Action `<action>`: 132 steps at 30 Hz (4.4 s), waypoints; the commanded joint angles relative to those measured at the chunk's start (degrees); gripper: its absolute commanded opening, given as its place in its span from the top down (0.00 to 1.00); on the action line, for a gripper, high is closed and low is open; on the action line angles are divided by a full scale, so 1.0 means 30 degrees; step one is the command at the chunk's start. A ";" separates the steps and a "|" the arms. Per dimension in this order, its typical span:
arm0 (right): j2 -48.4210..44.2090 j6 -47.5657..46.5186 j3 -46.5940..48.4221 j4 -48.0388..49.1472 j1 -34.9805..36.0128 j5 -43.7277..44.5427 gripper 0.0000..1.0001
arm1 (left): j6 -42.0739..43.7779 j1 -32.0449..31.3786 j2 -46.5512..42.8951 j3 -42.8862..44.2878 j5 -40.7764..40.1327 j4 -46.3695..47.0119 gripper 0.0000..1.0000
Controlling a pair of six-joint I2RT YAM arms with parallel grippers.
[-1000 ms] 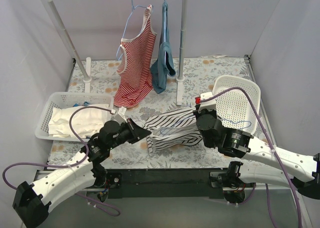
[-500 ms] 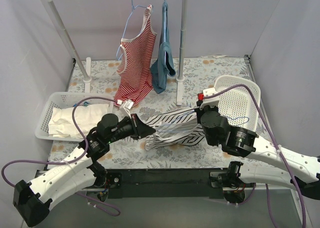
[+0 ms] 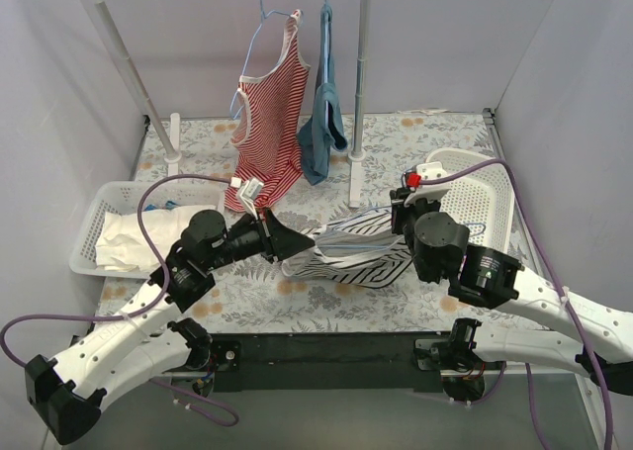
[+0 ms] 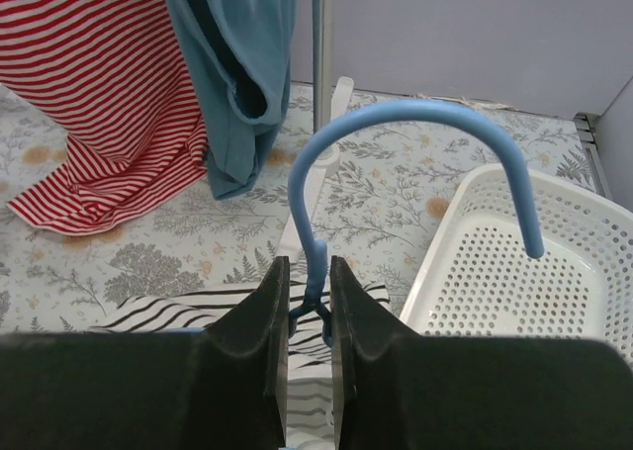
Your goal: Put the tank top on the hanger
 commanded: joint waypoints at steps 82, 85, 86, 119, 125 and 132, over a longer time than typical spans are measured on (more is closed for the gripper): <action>0.7678 -0.1962 1.0635 0.0587 -0.0939 -1.2570 0.99 | 1.2787 0.0225 0.2264 1.3028 -0.2248 -1.8317 0.45; 0.7737 -0.1903 1.0518 0.0587 -0.0939 -1.2570 0.99 | 1.2524 0.0225 0.2088 1.2413 -0.2188 -1.8258 0.48; 0.7737 -0.1903 1.0518 0.0587 -0.0939 -1.2541 0.99 | 1.2465 0.0225 0.2059 1.2267 -0.2217 -1.8288 0.49; 0.7825 -0.1493 0.9200 0.1114 -0.0969 -1.3888 0.31 | 0.8599 0.0225 -0.3329 0.7431 -0.4822 -1.5181 1.00; 0.7006 -0.1054 0.8382 0.1202 -0.0969 -1.2544 0.26 | 0.7516 0.0225 -0.4033 0.7782 -0.5761 -1.6763 1.00; 0.5454 -0.0614 0.6041 0.2283 -0.0969 -0.9583 0.19 | 0.5438 0.0225 -0.6406 0.8251 -0.8769 -1.8871 1.00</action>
